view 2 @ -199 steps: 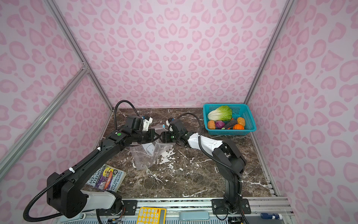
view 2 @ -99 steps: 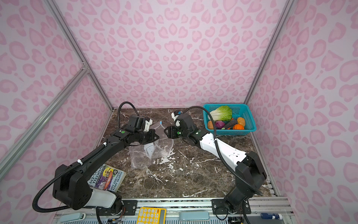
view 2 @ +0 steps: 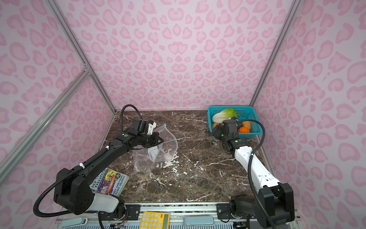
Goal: Place the food in the zip-top bag and seal the zipper
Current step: 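Release the bag with the right gripper and move it toward the teal basket, then drag the teal basket nearer the bag with the right gripper and reach into it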
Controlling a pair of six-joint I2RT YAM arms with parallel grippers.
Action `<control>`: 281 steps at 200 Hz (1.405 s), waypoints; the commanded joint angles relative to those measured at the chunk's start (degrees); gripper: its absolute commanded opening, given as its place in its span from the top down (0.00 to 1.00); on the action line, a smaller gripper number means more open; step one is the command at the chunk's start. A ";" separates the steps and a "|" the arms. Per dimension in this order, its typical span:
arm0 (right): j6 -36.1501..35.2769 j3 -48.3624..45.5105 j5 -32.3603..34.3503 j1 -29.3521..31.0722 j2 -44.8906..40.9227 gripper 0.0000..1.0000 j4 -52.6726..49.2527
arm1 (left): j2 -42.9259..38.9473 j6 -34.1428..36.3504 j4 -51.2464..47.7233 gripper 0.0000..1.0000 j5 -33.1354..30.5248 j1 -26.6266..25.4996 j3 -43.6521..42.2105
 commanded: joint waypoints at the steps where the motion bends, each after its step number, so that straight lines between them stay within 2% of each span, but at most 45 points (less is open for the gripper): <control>1: 5.10 -0.69 -6.52 -5.73 1.97 0.17 2.29 | -0.49 -0.52 1.89 0.97 1.44 0.12 -0.24; 47: 8.66 4.64 -12.68 -11.23 12.05 0.22 2.68 | -1.27 -0.17 1.83 0.97 0.93 0.14 -0.24; 79: 15.10 3.10 -14.44 -13.06 17.05 0.26 8.78 | -1.71 -0.12 1.82 0.97 0.77 0.13 -0.24; 114: 18.95 1.59 -15.24 -13.53 20.27 0.32 13.56 | -1.74 0.10 1.71 0.97 0.02 0.28 -0.24; 160: 16.89 2.79 -14.84 -13.55 22.45 0.45 12.08 | -1.77 0.10 1.63 0.97 0.16 0.63 -0.15; 216: 13.49 0.19 -12.76 -13.55 19.49 0.70 9.94 | -2.20 0.18 1.54 0.97 -0.11 1.63 -0.15; 258: 10.47 -2.89 -12.14 -13.16 15.71 0.76 7.23 | -2.59 0.18 1.54 0.97 -0.37 2.12 -0.15; 281: 7.36 -4.72 -11.00 -12.10 12.90 0.83 4.52 | -2.90 0.18 1.54 0.97 -0.66 2.32 -0.15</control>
